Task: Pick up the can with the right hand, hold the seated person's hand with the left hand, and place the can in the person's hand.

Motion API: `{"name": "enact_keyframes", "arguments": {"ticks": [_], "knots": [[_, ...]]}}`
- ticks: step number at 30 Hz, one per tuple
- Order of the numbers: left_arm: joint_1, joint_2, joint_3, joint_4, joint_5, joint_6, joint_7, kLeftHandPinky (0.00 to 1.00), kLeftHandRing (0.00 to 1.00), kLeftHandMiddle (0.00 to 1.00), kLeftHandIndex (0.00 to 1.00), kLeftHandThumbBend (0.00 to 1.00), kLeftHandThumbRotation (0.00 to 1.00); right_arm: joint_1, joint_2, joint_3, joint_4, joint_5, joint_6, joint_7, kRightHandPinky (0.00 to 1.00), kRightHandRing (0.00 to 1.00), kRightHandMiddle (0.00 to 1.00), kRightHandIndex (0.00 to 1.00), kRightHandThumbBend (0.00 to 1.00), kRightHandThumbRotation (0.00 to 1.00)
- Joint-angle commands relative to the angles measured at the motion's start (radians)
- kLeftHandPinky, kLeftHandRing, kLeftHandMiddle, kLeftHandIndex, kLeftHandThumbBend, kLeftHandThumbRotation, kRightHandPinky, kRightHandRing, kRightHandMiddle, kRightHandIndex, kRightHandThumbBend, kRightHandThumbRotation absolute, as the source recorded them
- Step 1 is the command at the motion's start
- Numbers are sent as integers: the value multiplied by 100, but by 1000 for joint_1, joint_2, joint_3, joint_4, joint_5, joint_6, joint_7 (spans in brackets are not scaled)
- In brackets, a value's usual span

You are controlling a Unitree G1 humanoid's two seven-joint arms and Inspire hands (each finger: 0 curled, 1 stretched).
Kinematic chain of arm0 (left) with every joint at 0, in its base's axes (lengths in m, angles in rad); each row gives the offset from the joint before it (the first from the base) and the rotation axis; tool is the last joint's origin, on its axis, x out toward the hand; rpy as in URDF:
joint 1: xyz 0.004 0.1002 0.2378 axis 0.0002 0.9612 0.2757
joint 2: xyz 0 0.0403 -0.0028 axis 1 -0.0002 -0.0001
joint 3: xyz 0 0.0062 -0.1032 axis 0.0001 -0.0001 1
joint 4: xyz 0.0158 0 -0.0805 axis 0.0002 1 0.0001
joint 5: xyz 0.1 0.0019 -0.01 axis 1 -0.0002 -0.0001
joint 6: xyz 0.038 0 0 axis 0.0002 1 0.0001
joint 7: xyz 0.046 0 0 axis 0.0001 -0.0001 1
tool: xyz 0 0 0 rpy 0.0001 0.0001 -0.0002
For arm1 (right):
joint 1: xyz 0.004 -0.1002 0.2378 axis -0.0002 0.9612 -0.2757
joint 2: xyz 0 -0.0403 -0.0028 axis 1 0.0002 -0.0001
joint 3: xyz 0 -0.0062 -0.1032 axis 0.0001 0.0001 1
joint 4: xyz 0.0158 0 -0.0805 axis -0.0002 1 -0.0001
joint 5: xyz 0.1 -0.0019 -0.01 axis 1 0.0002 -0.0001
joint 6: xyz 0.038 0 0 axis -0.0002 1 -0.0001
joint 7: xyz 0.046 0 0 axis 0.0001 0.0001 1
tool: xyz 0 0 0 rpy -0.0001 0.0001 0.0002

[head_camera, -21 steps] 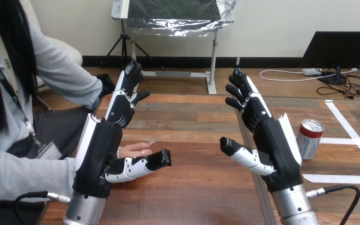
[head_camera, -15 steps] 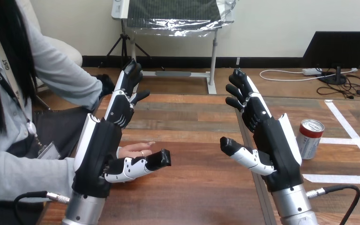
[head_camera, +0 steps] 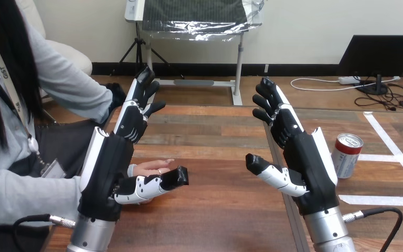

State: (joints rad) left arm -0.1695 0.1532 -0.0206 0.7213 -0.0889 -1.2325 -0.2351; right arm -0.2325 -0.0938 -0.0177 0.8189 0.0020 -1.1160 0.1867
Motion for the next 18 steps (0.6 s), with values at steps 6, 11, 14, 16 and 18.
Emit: {"name": "enact_keyframes", "arguments": {"ticks": [6,11,14,16,18], "knots": [[-69,-2,12,1,-33,-11,-17,86,96,100,98,100,55,-66,-2,-13,-7,9,-20,-11,89,93,95,96,100,64],[-71,-4,14,3,-41,-12,-26,86,96,100,98,100,55,-65,-2,-12,-9,13,-18,-7,88,93,95,96,100,64],[-72,-4,16,5,-41,-12,-27,86,96,100,99,100,55,-65,-2,-12,-10,15,-19,-6,88,93,95,95,100,64],[-72,-5,18,5,-41,-11,-27,86,96,100,99,100,55,-66,-3,-13,-9,12,-22,-9,88,93,95,95,100,64],[-72,-7,20,5,-39,-9,-25,86,96,100,99,100,55,-67,-5,-14,-8,7,-25,-12,88,93,95,95,100,64]]}}
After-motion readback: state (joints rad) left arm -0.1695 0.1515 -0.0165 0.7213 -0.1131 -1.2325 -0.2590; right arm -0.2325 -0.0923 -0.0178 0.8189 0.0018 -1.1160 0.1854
